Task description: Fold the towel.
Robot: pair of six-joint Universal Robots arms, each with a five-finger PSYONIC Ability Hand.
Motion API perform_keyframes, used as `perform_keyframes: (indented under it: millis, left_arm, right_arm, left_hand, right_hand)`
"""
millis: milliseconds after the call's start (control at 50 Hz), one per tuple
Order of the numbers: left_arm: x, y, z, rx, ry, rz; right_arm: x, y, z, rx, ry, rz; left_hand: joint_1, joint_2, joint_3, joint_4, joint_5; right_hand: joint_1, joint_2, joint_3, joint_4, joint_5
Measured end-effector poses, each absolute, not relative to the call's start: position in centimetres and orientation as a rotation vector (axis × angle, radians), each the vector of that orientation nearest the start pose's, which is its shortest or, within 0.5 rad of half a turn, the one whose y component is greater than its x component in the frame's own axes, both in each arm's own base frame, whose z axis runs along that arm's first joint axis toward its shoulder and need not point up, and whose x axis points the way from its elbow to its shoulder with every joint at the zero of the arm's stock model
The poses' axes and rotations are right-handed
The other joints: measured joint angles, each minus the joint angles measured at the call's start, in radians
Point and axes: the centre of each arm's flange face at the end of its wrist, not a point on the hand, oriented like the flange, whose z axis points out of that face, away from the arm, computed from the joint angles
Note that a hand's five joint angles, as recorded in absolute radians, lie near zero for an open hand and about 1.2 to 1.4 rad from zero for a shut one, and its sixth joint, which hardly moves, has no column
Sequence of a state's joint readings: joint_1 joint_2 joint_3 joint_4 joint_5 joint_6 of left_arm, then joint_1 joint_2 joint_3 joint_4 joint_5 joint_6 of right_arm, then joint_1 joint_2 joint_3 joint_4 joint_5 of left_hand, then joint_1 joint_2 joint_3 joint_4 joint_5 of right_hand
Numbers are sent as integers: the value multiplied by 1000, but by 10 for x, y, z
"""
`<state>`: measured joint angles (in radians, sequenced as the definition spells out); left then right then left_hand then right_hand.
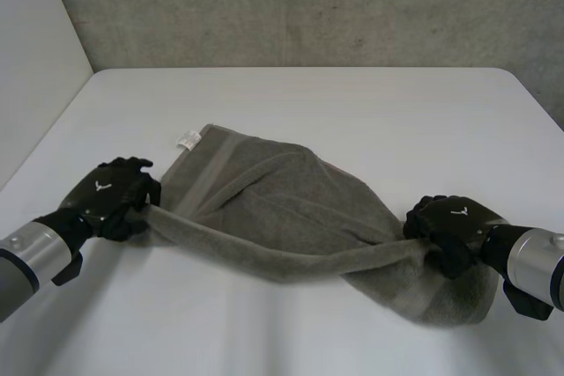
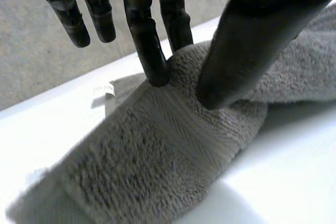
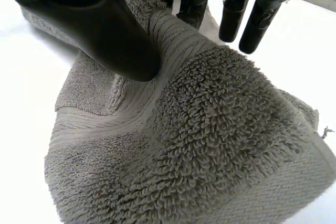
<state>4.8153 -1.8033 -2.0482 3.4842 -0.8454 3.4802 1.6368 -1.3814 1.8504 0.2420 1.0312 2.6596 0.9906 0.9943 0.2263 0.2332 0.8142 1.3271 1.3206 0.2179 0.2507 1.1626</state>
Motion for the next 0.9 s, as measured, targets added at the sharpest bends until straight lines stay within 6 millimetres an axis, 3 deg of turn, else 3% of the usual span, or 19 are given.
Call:
perform_keyframes:
  millis: [200, 400, 460, 500, 620, 780, 840, 900]
  left_arm:
    - [-169, -263, 123, 1172, 2639, -1899]
    - [-172, -259, 115, 1233, 2639, -1847]
    - [-173, -259, 115, 1238, 2636, -1848]
    - [-174, -260, 115, 1240, 2635, -1849]
    - [-174, -260, 116, 1241, 2642, -1843]
    - [-181, -270, 132, 1297, 2599, -1867]
    - [-185, -279, 147, 1315, 2543, -1907]
    - [-190, -291, 177, 1320, 2449, -1975]
  right_arm:
    - [195, -226, 178, -989, 2311, -1257]
    - [195, -226, 178, -988, 2311, -1258]
    - [195, -226, 178, -988, 2311, -1259]
    - [195, -226, 179, -988, 2311, -1258]
    - [195, -225, 179, -1013, 2313, -1249]
    - [197, -230, 195, -1140, 2294, -1269]
    - [198, -238, 211, -1175, 2276, -1317]
    - [201, -248, 237, -1205, 2243, -1408]
  left_hand:
    - [-71, -58, 0, 0, -72]
    - [-81, -68, 0, 0, -81]
    - [-5, -4, 0, 0, -13]
    - [252, 267, 0, 0, 261]
    - [293, 323, 0, 0, 322]
    - [293, 324, 0, 0, 322]
    - [293, 324, 0, 0, 322]
    - [293, 324, 0, 0, 322]
  right_hand:
    - [0, 0, 0, 0, 0]
    - [0, 0, 0, 0, 0]
    - [0, 0, 0, 0, 0]
    - [0, 0, 0, 0, 0]
    - [0, 0, 0, 0, 0]
    - [0, 0, 0, 0, 0]
    - [0, 0, 0, 0, 0]
    - [0, 1, 0, 0, 0]
